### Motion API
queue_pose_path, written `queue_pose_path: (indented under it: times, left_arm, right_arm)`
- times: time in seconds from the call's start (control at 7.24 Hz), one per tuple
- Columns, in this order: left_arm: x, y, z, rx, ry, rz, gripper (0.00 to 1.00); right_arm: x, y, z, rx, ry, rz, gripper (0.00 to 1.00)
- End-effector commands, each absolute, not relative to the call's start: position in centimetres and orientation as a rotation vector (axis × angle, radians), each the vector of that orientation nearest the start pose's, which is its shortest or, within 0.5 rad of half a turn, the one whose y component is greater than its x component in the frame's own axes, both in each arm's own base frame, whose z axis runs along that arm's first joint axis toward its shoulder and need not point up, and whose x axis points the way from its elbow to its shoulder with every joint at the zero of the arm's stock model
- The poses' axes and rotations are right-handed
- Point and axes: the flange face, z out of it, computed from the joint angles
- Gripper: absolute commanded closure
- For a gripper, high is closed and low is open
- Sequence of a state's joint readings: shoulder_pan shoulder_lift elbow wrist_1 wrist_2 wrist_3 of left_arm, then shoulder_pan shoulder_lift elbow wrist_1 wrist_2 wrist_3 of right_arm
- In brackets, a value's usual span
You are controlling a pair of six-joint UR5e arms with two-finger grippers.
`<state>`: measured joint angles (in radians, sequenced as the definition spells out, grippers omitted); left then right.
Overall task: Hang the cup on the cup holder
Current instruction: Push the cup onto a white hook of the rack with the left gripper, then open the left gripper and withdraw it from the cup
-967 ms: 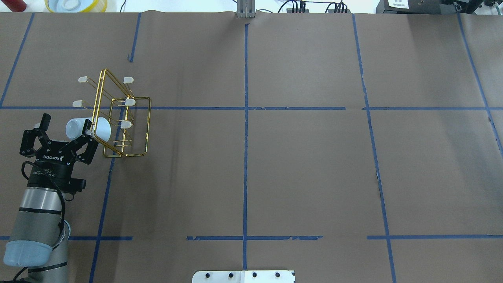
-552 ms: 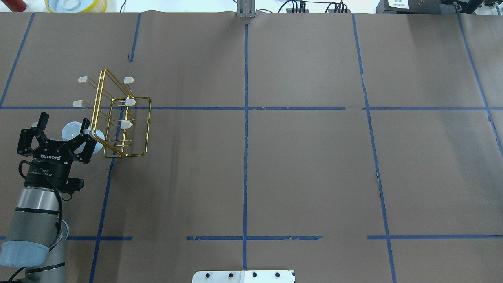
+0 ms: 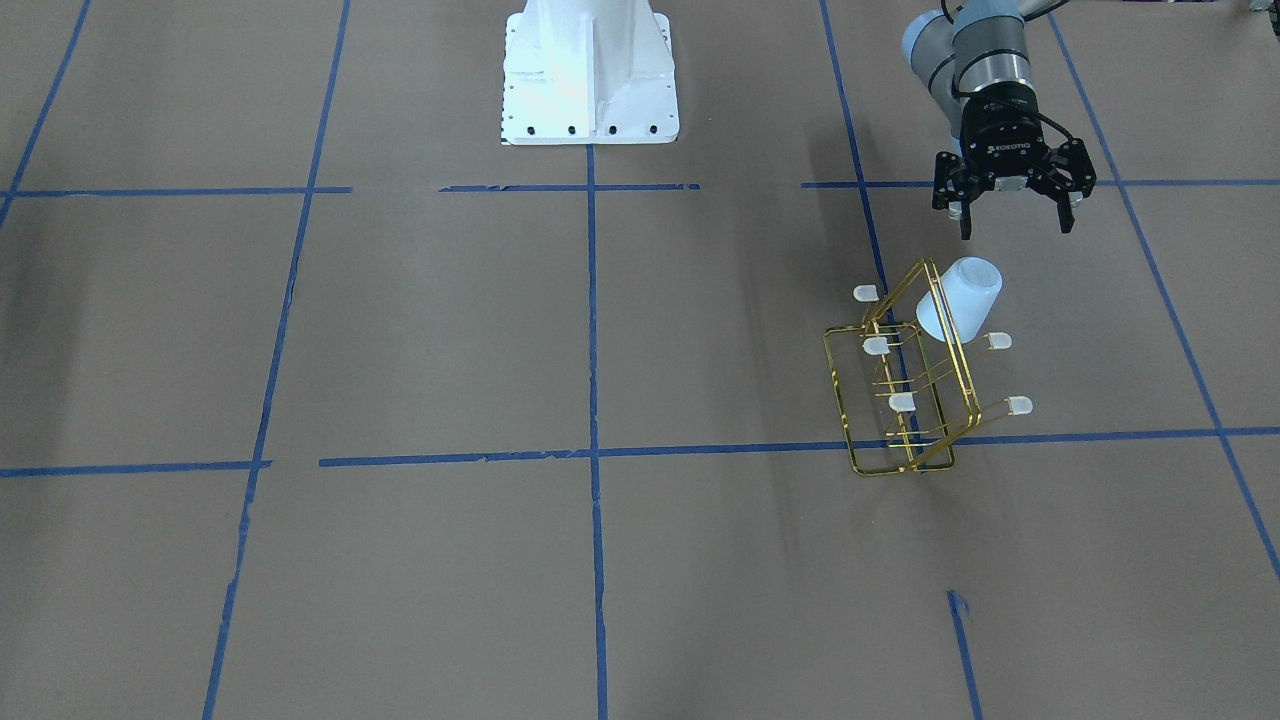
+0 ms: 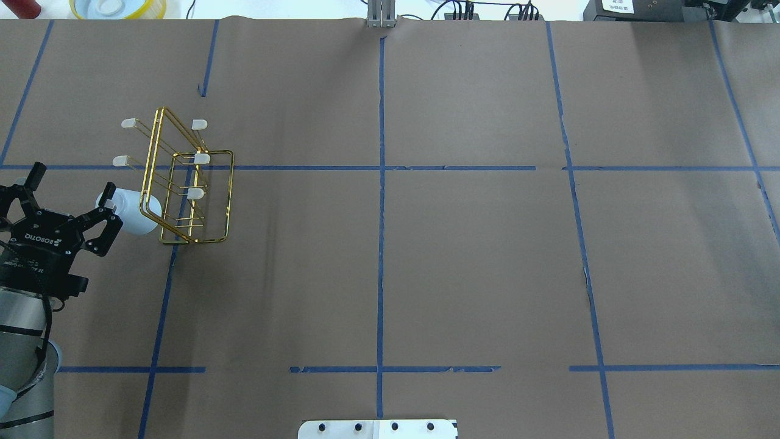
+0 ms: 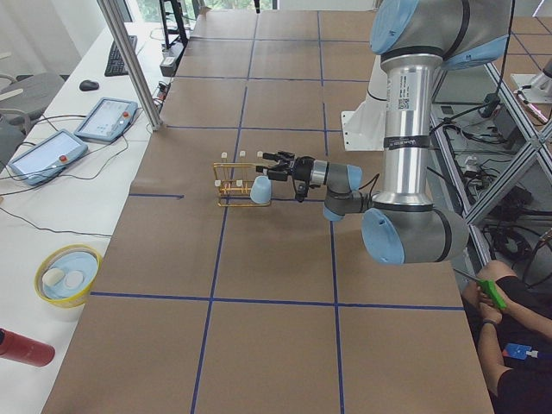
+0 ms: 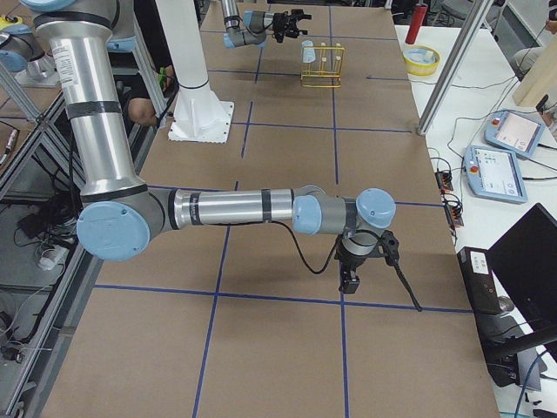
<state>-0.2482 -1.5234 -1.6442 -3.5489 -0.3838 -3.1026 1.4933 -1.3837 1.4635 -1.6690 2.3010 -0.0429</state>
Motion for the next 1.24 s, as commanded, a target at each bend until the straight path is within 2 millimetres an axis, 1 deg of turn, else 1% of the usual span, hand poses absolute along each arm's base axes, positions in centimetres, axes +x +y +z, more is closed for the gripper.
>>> queue_pose_path:
  times: [0.0, 0.14, 0.28, 0.55, 0.69, 0.83, 0.97, 1.1]
  left_arm:
    - [28.9, -31.2, 46.6, -0.345, 2.383, -1.966, 0.0]
    - [27.8, -32.2, 45.3, -0.22, 2.368, -1.84, 0.0]
    - [27.3, -33.1, 44.9, -0.111, 2.337, -1.719, 0.0]
    - [24.8, -35.2, 43.6, 0.119, 2.309, -1.568, 0.0]
    - [23.6, -36.3, 43.3, 0.226, 2.285, -1.486, 0.0]
    - [21.8, -37.8, 43.0, 0.302, 2.272, -1.437, 0.0]
    - [19.9, -39.0, 43.1, 0.365, 2.241, -1.389, 0.0]
    - [18.6, -40.0, 43.5, 0.426, 2.164, -1.355, 0.0]
  right_arm:
    - [2.3, -57.2, 62.5, -0.03, -0.73, -0.108, 0.0]
    - [2.3, -57.2, 62.5, -0.03, -0.73, -0.108, 0.0]
    - [2.3, -57.2, 62.5, -0.03, -0.73, -0.108, 0.0]
    - [2.3, -57.2, 62.5, -0.03, -0.73, -0.108, 0.0]
    - [2.3, -57.2, 62.5, -0.03, -0.73, -0.108, 0.0]
    - [2.3, -57.2, 62.5, -0.03, -0.73, -0.108, 0.0]
    - [2.3, -57.2, 62.5, -0.03, -0.73, -0.108, 0.0]
    - [2.3, -57.2, 62.5, -0.03, -0.73, -0.108, 0.0]
